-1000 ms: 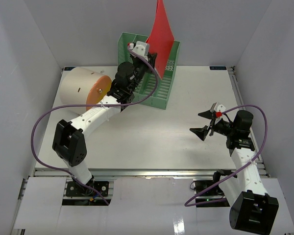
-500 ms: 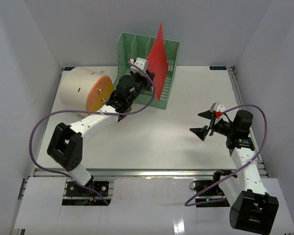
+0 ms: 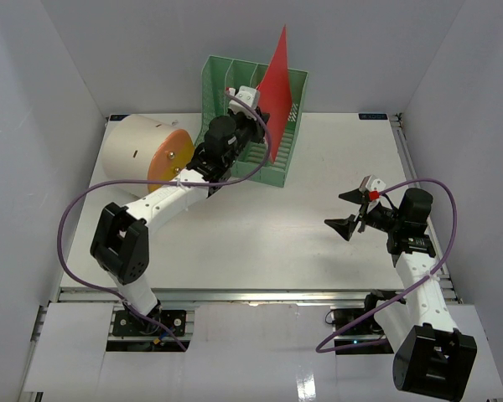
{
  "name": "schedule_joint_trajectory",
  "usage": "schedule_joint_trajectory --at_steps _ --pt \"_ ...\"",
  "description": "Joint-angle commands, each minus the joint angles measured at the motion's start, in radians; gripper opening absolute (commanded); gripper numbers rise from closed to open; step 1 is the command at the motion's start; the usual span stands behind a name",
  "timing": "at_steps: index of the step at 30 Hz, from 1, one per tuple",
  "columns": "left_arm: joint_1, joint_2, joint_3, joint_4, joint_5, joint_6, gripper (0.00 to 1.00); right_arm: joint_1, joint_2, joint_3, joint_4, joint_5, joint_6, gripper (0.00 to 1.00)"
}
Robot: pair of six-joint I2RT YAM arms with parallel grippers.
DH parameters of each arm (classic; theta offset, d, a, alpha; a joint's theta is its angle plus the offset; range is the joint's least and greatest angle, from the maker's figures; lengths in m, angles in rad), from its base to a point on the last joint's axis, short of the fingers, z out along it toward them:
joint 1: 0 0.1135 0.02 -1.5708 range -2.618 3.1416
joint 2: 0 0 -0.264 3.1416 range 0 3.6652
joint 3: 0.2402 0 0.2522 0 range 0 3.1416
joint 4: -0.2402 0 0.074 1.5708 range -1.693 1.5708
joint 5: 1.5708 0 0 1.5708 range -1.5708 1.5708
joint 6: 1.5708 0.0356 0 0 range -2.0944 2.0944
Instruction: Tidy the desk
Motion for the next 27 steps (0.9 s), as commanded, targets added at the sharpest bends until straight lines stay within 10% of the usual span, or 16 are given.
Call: schedule_joint_trajectory --at_steps 1,27 --pt "0.001 0.031 0.131 0.025 0.016 0.028 0.00 -0.007 -0.001 0.041 -0.006 -0.010 -0.012 0.94" --pt "0.001 0.096 0.082 0.011 0.055 0.074 0.00 -0.009 -0.001 0.041 -0.005 -0.012 -0.010 0.94"
